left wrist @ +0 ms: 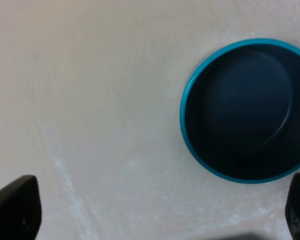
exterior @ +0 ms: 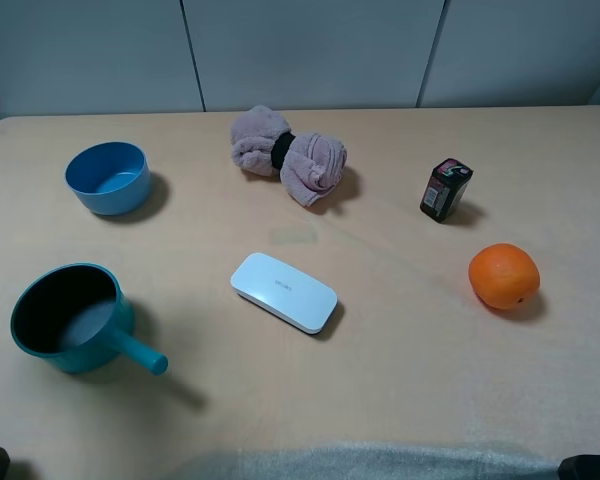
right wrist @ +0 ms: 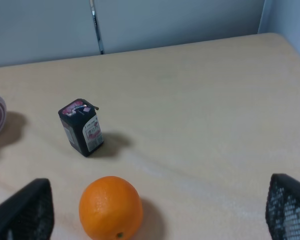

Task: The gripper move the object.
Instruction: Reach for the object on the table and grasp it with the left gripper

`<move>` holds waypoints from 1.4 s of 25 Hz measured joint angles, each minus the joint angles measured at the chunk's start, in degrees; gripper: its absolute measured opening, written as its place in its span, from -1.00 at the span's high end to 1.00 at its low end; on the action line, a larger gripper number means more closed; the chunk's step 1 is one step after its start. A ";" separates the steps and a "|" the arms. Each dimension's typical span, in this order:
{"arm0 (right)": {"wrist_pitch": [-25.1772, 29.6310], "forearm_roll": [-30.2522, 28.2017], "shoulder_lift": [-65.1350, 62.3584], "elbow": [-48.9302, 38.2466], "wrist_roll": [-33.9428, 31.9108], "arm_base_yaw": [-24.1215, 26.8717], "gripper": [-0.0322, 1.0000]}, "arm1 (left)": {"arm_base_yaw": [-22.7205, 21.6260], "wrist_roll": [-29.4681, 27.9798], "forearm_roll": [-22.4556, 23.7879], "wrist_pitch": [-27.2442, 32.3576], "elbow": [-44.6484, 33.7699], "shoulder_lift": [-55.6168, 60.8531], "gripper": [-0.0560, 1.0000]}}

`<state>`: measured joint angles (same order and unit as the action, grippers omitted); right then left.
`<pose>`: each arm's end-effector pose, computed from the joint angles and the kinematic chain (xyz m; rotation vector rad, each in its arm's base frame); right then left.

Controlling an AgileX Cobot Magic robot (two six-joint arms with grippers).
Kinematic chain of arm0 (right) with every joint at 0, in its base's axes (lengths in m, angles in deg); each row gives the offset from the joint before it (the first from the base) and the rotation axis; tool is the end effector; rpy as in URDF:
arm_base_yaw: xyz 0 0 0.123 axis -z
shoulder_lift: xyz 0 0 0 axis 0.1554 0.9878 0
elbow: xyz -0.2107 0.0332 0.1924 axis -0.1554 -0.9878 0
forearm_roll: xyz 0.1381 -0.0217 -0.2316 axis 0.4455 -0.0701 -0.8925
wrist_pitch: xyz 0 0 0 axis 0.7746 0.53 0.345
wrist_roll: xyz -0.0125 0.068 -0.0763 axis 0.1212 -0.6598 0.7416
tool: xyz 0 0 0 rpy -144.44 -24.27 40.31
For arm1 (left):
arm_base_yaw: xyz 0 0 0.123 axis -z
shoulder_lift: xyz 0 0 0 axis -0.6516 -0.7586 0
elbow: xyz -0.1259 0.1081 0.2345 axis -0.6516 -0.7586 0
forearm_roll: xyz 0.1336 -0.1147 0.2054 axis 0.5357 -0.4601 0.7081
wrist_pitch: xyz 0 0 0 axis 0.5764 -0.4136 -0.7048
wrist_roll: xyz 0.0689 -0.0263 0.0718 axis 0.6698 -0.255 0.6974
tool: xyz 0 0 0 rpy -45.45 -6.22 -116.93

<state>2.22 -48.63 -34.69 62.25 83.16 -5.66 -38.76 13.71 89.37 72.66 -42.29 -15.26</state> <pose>0.0220 0.0008 0.2841 0.0567 1.9939 -0.0104 0.2029 -0.0023 0.2573 0.4520 2.7796 0.1224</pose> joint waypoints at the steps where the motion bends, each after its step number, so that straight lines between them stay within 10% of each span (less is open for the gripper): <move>1: 0.00 0.00 0.00 0.00 0.00 0.00 -0.35 | 0.00 1.84 0.00 0.00 0.00 0.00 -0.99; 13: 0.00 0.00 0.00 0.00 0.00 0.00 -0.35 | 0.00 19.12 0.00 0.18 0.00 -1.06 -0.99; 35: 0.00 0.00 0.00 0.00 0.00 0.00 -0.35 | 0.00 19.07 0.93 -5.85 -1.48 -13.61 -0.99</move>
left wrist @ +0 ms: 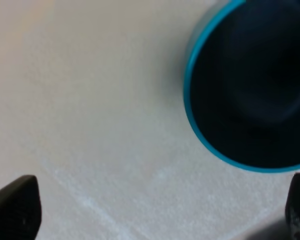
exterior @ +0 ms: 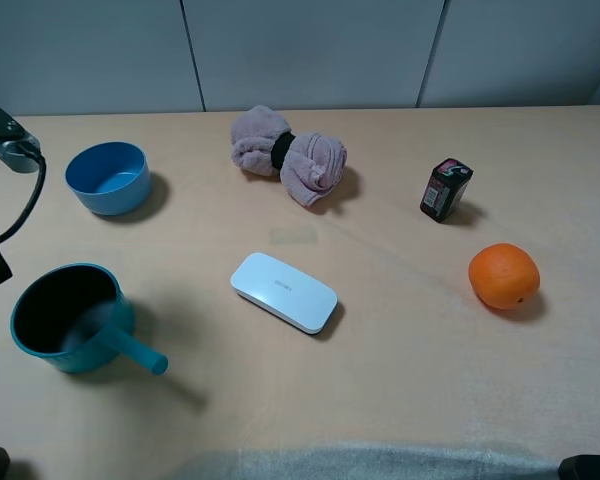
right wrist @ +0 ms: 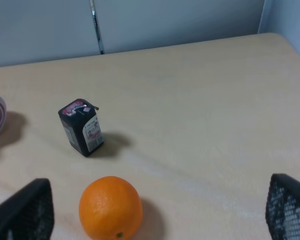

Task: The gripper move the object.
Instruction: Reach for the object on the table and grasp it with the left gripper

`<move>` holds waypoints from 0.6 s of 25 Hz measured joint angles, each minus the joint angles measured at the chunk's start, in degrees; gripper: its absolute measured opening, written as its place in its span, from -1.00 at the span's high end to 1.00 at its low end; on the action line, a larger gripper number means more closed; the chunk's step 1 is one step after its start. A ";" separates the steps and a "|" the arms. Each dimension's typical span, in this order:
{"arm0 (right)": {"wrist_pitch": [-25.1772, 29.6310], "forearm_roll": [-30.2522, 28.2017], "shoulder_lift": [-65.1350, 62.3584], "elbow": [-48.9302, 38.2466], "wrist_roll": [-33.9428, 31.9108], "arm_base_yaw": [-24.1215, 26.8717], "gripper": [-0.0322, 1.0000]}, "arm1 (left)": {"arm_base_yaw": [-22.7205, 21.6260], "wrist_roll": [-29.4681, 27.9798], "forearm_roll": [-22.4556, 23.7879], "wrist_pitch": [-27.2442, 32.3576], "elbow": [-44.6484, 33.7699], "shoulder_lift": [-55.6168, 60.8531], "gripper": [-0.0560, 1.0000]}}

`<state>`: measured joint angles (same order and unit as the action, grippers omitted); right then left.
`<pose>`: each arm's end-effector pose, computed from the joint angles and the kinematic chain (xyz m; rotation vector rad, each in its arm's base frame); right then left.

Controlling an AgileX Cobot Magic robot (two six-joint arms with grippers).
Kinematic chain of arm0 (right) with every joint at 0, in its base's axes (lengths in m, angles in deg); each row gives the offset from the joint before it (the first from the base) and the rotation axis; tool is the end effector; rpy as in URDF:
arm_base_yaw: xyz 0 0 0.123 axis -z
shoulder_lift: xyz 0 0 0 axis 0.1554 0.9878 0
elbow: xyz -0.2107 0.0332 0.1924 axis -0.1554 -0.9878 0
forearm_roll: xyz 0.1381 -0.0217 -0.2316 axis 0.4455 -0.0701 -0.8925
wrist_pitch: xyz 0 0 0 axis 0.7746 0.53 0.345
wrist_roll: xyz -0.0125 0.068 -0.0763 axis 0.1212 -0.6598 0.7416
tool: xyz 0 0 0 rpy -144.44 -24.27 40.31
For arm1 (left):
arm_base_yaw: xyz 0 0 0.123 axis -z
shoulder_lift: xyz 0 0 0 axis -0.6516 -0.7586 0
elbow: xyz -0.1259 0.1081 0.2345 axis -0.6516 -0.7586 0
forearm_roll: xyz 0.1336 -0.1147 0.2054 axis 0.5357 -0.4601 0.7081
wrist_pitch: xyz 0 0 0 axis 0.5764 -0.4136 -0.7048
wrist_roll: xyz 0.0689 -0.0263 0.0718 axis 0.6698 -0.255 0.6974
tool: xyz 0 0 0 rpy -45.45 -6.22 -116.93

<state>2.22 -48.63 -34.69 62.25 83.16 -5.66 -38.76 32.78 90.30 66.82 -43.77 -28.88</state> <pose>0.0220 0.0008 0.2841 0.0567 1.9939 -0.0104 0.2339 -0.0023 0.2004 0.9864 2.8240 0.1529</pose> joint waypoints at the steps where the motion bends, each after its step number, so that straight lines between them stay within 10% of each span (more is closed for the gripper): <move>1: 0.00 0.00 0.00 0.00 0.00 0.00 -0.35 | 0.00 0.00 0.00 -0.45 -0.55 0.00 -0.99; 15: 0.00 0.00 0.00 0.00 0.00 0.00 -0.35 | 4.44 -1.03 0.20 -3.26 -1.84 0.43 -0.98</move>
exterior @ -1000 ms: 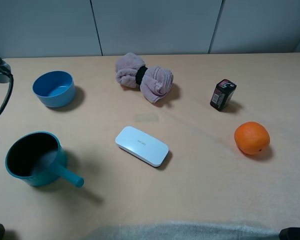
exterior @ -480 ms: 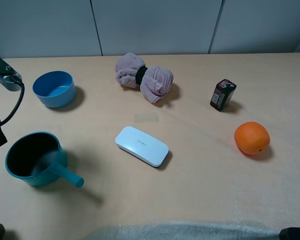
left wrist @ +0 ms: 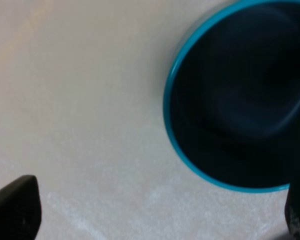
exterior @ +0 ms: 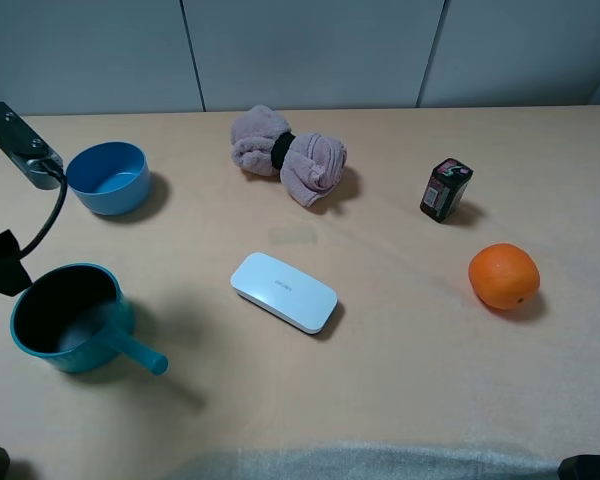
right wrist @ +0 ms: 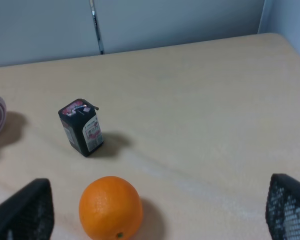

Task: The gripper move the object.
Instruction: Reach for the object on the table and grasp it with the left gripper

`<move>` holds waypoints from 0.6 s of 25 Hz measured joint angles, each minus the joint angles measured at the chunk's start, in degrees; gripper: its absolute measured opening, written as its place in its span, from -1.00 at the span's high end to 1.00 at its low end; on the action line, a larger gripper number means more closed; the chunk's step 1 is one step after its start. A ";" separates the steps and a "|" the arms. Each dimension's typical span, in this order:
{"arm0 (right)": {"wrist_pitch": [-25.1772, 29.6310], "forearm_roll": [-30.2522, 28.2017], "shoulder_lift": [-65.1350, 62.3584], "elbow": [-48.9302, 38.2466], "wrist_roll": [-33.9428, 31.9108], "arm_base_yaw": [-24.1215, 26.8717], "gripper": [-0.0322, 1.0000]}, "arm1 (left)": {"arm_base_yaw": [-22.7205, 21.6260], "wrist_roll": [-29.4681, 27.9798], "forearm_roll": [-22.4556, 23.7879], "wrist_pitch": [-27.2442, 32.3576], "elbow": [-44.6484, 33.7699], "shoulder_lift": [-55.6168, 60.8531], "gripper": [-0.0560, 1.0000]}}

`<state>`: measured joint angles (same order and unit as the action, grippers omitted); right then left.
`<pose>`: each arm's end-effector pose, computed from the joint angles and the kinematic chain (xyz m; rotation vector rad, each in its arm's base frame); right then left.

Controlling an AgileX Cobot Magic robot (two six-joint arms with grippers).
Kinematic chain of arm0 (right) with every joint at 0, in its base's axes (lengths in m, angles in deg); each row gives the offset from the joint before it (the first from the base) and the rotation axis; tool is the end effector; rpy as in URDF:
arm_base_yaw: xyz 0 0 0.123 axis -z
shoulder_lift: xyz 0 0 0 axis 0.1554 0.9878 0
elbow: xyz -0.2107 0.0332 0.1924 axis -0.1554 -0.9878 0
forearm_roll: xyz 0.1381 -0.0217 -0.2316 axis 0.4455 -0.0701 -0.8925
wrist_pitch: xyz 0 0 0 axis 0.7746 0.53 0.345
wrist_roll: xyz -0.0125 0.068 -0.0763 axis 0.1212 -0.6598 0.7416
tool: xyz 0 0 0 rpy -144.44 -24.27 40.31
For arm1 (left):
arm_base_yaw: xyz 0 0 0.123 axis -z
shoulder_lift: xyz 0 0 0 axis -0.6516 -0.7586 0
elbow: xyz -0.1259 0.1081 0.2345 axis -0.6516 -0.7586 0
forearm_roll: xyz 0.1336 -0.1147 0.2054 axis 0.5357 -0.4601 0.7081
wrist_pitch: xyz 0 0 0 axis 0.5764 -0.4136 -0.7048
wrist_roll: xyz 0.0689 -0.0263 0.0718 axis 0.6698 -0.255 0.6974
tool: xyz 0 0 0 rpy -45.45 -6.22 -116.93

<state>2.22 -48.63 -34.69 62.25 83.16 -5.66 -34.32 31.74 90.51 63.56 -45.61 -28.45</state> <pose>0.0220 0.0008 0.2841 0.0567 1.9939 -0.0104 0.2315 -0.0202 0.1946 1.0631 2.7577 0.1541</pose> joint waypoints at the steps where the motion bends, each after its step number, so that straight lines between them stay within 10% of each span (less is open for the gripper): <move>1: 0.00 0.00 0.00 0.00 0.00 0.00 -0.35 | 0.05 -0.03 0.00 -0.20 -0.14 0.67 -0.98; 15: 0.00 0.00 0.00 0.00 0.00 0.00 -0.35 | 0.05 -0.69 0.71 -3.46 -4.36 6.23 -0.98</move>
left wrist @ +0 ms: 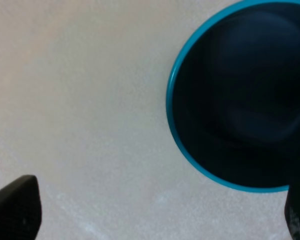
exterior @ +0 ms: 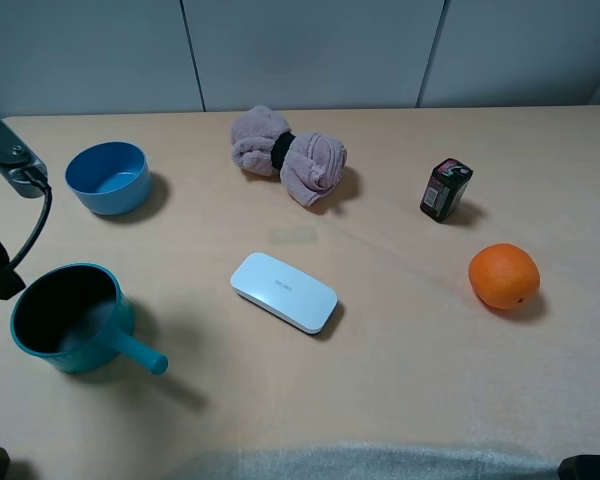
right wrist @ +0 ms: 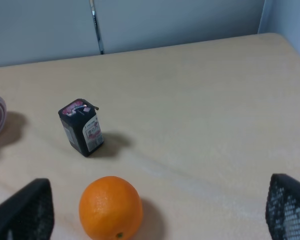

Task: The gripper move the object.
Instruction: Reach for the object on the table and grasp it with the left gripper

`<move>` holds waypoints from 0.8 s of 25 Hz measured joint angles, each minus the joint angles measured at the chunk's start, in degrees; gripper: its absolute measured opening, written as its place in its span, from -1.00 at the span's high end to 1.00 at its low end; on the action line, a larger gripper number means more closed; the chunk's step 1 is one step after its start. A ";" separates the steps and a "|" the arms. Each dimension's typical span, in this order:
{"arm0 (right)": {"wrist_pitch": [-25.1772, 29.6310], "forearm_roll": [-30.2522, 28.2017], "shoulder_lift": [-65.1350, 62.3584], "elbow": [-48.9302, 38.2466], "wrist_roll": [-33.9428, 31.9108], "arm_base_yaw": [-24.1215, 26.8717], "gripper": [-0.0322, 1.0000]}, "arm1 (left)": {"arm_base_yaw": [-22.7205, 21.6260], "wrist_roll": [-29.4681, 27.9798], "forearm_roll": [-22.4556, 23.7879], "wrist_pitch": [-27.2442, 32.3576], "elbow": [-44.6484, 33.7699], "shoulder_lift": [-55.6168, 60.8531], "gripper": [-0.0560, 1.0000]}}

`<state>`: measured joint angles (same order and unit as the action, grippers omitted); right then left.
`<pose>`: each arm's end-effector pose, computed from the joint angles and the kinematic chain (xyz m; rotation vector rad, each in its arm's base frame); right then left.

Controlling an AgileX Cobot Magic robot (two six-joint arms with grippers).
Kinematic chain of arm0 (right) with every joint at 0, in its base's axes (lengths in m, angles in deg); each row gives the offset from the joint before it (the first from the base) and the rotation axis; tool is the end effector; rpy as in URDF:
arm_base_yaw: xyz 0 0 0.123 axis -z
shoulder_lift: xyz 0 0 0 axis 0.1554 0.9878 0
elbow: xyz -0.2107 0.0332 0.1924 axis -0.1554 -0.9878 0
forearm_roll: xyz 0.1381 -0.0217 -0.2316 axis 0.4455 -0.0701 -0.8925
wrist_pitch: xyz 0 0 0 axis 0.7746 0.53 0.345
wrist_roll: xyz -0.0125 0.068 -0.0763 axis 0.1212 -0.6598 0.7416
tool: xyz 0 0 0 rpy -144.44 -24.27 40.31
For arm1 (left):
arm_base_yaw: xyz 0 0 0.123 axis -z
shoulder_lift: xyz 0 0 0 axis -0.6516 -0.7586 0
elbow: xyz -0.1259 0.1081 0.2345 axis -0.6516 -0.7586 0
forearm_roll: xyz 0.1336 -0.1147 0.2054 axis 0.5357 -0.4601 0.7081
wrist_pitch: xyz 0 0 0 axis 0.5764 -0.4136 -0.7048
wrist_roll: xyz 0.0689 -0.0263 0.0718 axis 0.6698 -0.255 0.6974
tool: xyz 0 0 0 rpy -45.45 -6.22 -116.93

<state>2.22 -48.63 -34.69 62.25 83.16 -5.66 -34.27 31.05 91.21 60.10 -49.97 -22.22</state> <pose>0.0220 0.0008 0.2841 0.0567 1.9939 -0.0104 0.2138 -0.0178 0.1997 1.0263 2.6741 0.1923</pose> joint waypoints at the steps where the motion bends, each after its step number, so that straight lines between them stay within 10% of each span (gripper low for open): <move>1: 0.00 0.00 0.00 0.00 0.00 0.00 -0.35 | 0.00 -0.23 0.05 -0.47 -0.07 0.02 -0.98; 20: 0.00 0.00 0.00 0.00 0.00 0.00 -0.35 | -2.08 -1.65 0.30 -5.74 -3.09 -7.53 -0.98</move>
<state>2.22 -48.63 -34.69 62.25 83.16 -5.66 -36.36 29.40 91.51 54.36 -53.06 -29.75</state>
